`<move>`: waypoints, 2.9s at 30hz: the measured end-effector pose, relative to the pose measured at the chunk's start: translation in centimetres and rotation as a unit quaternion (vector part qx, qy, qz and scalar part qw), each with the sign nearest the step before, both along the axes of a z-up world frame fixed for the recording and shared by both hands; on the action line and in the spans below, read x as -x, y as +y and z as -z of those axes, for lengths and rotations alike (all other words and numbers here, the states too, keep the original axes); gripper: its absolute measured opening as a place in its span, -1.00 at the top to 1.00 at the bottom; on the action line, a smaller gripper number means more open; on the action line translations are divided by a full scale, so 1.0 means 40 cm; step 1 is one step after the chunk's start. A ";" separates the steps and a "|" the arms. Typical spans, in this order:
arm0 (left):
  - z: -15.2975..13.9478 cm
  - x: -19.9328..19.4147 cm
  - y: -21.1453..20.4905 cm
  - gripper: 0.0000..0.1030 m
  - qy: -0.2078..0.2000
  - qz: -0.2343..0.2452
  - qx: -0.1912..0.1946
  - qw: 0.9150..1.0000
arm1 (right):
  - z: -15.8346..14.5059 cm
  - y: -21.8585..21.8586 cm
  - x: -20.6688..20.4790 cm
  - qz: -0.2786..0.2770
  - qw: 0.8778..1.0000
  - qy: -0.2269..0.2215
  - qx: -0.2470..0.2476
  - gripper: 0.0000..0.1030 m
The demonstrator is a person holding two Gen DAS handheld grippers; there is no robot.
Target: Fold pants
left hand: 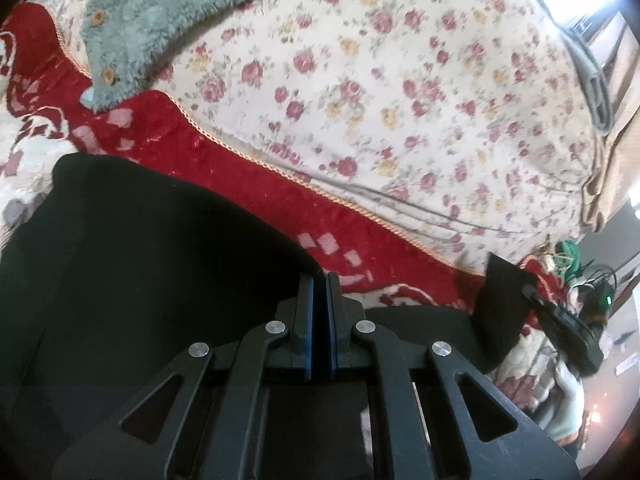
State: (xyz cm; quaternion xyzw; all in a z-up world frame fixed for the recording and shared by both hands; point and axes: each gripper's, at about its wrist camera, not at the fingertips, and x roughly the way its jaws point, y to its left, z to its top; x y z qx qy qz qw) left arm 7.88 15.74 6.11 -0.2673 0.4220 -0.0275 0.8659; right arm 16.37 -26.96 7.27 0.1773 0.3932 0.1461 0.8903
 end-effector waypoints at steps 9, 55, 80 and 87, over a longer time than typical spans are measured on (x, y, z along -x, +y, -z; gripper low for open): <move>-0.122 0.176 0.003 0.91 -0.057 0.006 -0.027 0.998 | -0.124 -0.128 0.298 0.016 0.995 -0.057 -0.083 0.93; -0.044 0.131 -0.083 0.89 -0.050 -0.003 -0.036 0.998 | -0.014 -0.222 0.574 0.021 0.986 -0.049 -0.156 0.92; 0.108 0.408 -0.148 0.88 -0.026 0.001 -0.133 0.991 | -0.065 -0.158 0.677 0.020 0.994 0.021 0.104 0.33; 0.112 0.409 -0.146 0.88 -0.028 0.003 -0.128 0.991 | 0.050 -0.072 0.592 -0.040 0.968 0.062 0.240 0.54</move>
